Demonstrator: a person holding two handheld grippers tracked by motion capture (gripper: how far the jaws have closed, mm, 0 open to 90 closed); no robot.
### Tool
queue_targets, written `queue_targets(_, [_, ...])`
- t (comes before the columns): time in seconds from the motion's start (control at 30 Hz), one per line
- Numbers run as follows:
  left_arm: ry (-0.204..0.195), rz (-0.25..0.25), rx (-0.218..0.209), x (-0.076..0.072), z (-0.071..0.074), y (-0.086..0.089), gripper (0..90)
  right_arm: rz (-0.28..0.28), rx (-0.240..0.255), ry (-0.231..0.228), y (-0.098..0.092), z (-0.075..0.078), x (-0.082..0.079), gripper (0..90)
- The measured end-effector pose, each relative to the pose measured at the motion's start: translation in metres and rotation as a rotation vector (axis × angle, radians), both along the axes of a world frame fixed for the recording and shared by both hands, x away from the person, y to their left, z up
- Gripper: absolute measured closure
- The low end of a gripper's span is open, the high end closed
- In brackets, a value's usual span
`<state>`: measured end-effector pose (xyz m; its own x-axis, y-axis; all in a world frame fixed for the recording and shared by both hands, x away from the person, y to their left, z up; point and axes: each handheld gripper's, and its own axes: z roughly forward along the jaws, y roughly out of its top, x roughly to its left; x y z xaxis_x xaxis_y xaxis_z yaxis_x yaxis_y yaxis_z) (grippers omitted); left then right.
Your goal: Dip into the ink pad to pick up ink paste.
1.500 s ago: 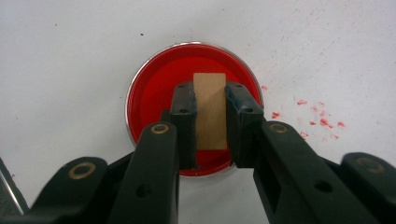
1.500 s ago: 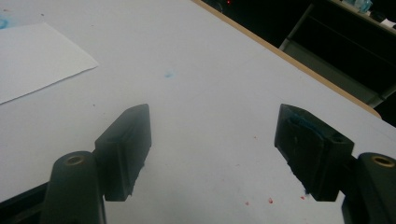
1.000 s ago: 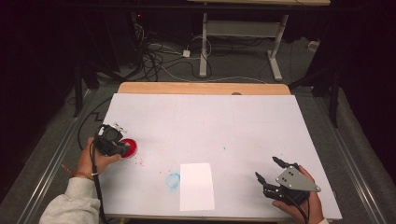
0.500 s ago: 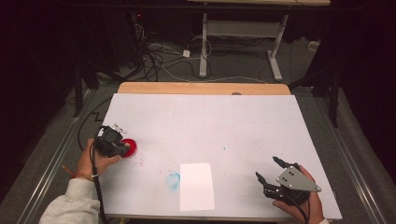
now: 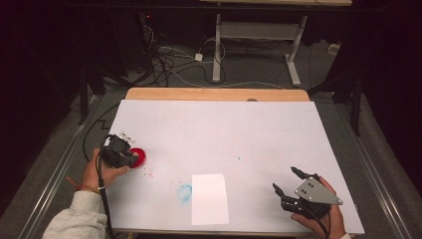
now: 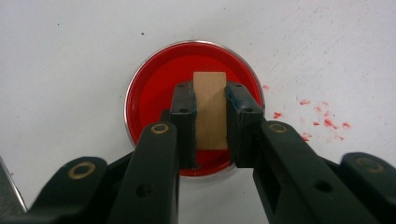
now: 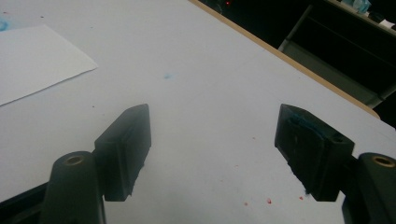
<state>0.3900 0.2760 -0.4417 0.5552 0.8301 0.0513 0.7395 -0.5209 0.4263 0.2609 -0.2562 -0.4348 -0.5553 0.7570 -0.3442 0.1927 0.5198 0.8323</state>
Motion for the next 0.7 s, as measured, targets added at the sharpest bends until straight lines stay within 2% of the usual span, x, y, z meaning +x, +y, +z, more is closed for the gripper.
queue_targets(0.2, [-0.001,0.002,-0.011,0.0,-0.0005,0.0013,73.6,0.001,-0.001,-0.003,0.0004,0.0001,-0.0003,27.8])
queue_targets(0.43, [-0.005,0.004,0.008,-0.0005,0.0002,-0.0014,73.6,0.001,-0.001,0.0,0.0002,-0.0003,0.0003,27.7])
queue_targets(0.57, [-0.001,0.014,-0.021,0.0003,0.0009,0.0021,73.5,0.0,-0.001,0.0,0.0003,-0.0001,-0.0001,27.7])
queue_targets(0.7, [-0.011,0.013,-0.005,0.0005,0.0031,-0.0011,73.6,0.005,-0.004,0.002,0.0007,-0.0002,0.0002,27.7])
